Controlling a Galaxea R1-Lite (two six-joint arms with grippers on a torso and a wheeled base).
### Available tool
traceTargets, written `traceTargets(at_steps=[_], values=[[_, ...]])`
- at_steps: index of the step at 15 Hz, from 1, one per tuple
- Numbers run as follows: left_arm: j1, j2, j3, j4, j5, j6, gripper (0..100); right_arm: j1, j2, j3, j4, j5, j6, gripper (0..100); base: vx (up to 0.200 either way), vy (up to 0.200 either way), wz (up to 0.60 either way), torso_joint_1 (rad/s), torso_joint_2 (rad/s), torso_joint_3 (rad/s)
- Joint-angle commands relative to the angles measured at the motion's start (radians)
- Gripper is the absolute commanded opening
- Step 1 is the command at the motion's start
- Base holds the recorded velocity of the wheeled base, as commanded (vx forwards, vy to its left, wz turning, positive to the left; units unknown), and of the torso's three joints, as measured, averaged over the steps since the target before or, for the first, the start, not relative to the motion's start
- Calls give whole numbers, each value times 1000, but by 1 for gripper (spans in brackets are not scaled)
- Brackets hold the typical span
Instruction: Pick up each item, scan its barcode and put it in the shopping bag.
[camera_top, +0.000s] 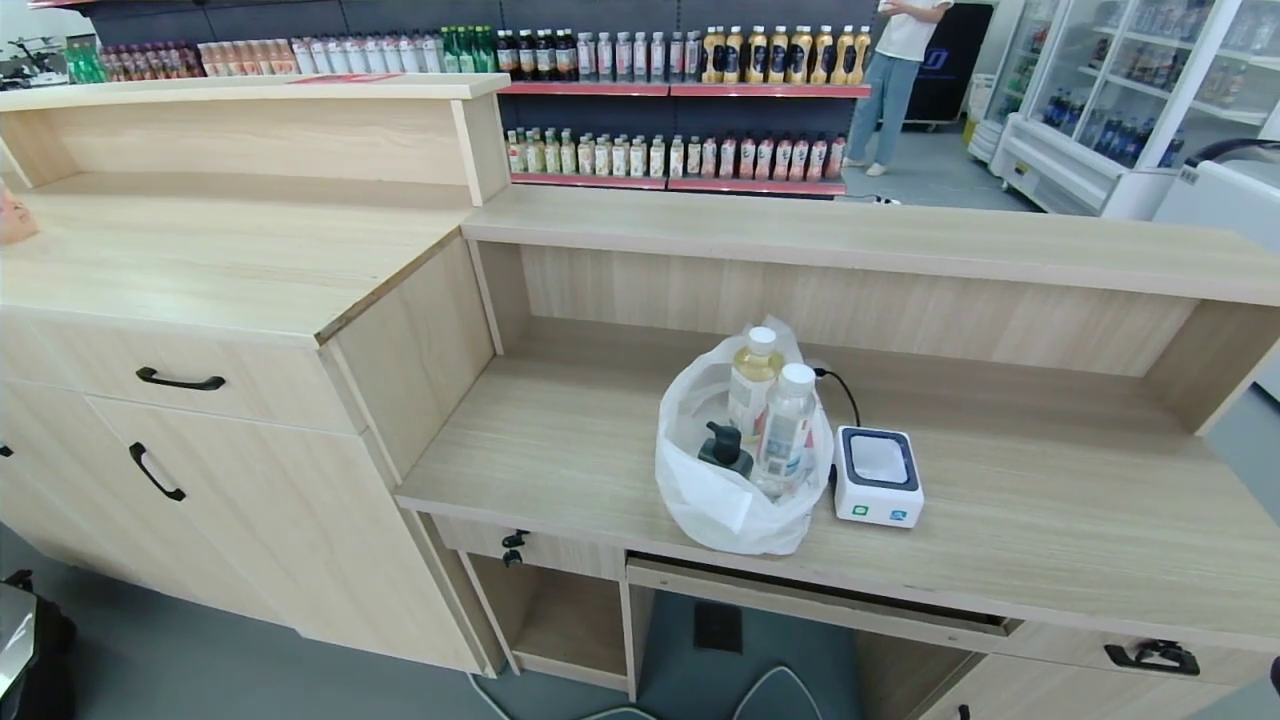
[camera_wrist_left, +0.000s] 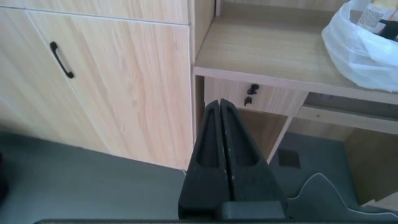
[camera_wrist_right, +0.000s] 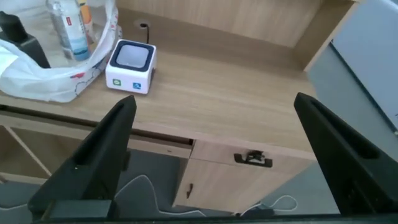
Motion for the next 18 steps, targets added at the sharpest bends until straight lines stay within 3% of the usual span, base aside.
traceTargets(at_steps=[1,7,18], values=[[0,0,0,0,0,0,0,1,-24,0,4,0,1,100,0,0,-600,-2,2,-2],[0,0,0,0,0,0,0,-6,-271,0,300,-9,122,100,0,0,-100,0,-1,0],[0,0,0,0,0,0,0,2,-275,0,306,-35,177,100,0,0,0,0,0,0]])
